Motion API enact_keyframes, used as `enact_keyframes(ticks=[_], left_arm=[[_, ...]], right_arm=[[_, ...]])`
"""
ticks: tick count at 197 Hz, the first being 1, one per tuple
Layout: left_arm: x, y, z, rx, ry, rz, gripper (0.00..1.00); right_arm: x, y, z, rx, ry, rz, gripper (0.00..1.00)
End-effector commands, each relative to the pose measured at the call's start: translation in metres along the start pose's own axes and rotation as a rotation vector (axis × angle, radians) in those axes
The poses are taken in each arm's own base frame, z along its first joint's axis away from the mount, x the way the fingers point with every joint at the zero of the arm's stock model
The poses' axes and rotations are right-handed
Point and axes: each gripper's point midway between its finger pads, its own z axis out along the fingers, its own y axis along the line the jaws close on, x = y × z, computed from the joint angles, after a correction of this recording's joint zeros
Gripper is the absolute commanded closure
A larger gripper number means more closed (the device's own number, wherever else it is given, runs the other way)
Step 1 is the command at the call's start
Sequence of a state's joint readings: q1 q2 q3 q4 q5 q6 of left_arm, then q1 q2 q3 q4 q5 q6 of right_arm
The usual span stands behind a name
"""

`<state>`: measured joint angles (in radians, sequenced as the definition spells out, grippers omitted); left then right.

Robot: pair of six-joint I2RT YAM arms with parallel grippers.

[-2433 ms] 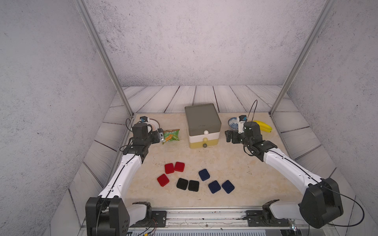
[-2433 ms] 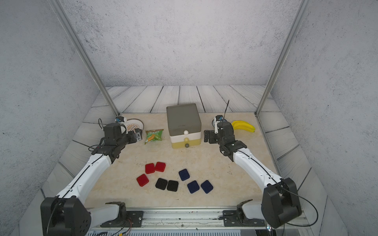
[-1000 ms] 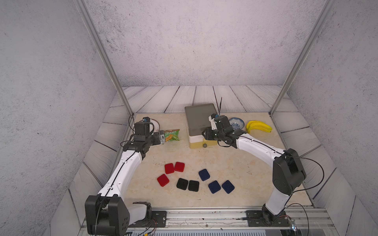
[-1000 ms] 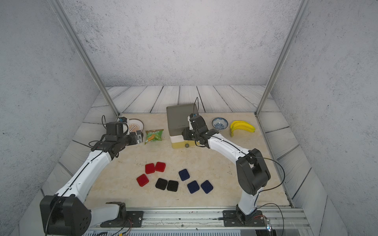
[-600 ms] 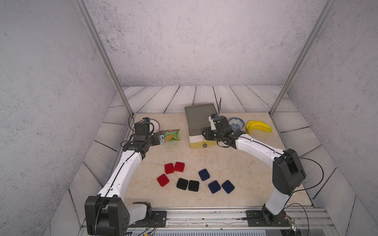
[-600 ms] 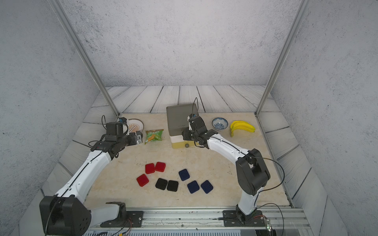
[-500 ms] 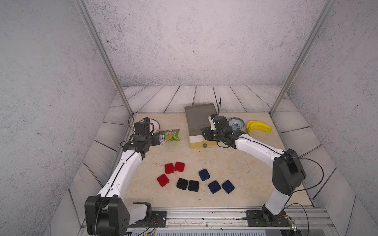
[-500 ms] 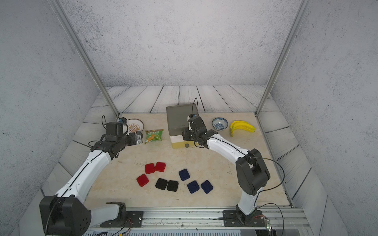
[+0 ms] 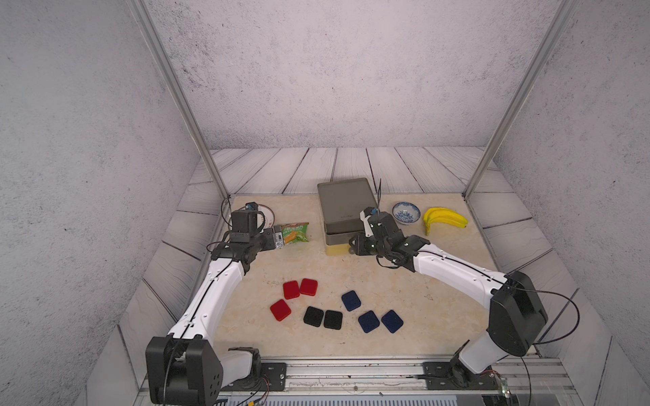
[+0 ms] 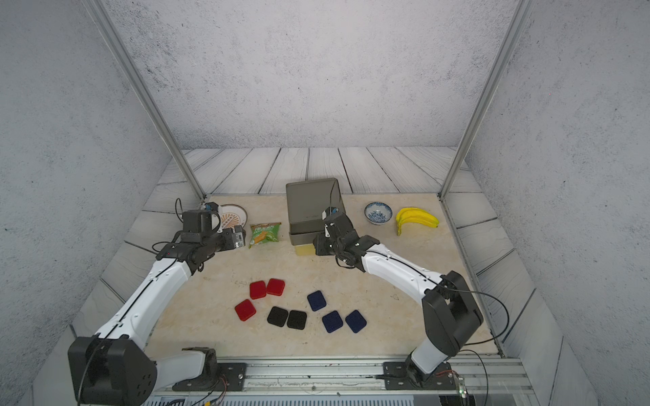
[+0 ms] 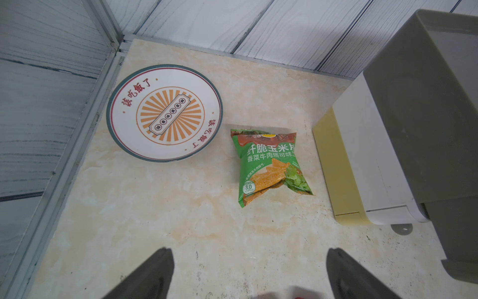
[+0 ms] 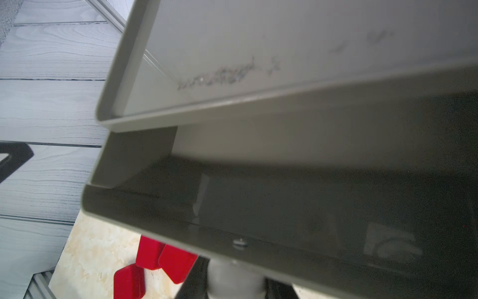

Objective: Place the brooch boxes into the drawer by color
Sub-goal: Open the drawer in the storage box.

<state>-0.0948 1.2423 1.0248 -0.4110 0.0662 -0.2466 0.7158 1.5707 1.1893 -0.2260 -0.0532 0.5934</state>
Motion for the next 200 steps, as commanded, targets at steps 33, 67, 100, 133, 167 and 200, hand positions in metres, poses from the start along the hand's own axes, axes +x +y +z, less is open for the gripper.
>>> enact_keyframes(ticks=[33,67,100,133,167,200], left_arm=[[0.007,-0.005,-0.006,0.019,0.056,-0.027,0.01],[0.032,0.001,-0.01,-0.008,0.152,-0.055,0.02],[0.058,0.008,-0.011,-0.039,0.228,-0.067,0.02],[0.079,0.004,-0.008,-0.038,0.297,-0.074,0.02],[0.101,-0.01,0.001,-0.038,0.387,-0.045,0.02],[0.128,-0.014,0.008,-0.088,0.522,-0.026,0.01]], right_arm=[[0.017,0.024,-0.027,-0.09,-0.012,-0.024,0.97],[0.031,0.024,-0.027,-0.101,0.003,-0.016,0.96],[0.037,0.023,-0.025,-0.103,0.009,-0.011,0.92],[0.034,0.024,-0.03,-0.099,-0.007,-0.029,0.67],[0.027,0.024,-0.045,-0.09,-0.039,-0.06,0.3],[0.021,0.02,-0.066,-0.062,-0.073,-0.09,0.26]])
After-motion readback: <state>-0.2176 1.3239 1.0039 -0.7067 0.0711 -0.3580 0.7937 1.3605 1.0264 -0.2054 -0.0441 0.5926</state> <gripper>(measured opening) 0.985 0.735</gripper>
